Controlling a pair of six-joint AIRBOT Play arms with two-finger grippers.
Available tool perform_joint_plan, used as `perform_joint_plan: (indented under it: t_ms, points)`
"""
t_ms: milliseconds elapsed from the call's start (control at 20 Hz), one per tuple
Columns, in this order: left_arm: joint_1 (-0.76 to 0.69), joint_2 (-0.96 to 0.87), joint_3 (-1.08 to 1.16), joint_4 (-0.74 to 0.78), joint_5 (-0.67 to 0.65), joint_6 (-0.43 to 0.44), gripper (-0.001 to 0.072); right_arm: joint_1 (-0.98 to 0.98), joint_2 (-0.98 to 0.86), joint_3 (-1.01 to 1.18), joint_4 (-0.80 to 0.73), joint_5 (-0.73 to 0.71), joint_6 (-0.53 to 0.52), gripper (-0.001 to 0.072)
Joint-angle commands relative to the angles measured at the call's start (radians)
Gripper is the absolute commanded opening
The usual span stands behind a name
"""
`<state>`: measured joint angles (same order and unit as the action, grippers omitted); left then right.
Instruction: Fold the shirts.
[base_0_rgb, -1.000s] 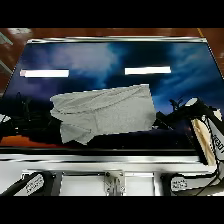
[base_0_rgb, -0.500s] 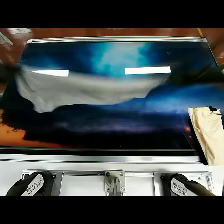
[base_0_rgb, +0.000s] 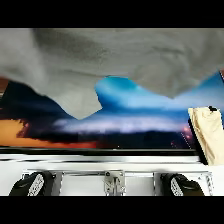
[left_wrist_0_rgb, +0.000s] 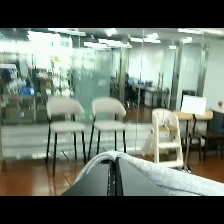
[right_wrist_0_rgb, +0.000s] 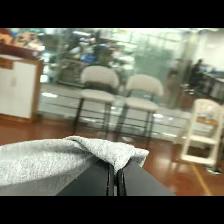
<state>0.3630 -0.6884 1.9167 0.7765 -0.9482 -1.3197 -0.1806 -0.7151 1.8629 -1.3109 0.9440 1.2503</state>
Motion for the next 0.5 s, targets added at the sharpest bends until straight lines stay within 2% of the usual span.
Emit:
perform_joint_plan:
  t_ms: [0,100,150,300,450]
  points:
    - [0.000,0.076,0.035,0.135,-0.017,-0.093,0.0033,0.001,0.095,0.023,-0.172,0.118,0.085,0.0062]
    - [0.000,0.088,0.035,0.163,-0.023,-0.164,0.0033,0.001,0.101,0.023,-0.216,0.190,0.110,0.0062]
    - [0.000,0.087,0.035,0.163,-0.047,-0.170,0.0033,0.001,0.100,0.022,-0.231,0.225,0.114,0.0062]
    - [0.000,0.079,0.029,0.168,-0.216,-0.170,0.0033,0.001,0.072,0.021,-0.264,0.346,0.116,0.0062]
    - [0.000,0.076,-0.057,0.175,-0.376,-0.171,0.0033,0.001,-0.017,0.021,-0.308,0.580,0.134,0.0062]
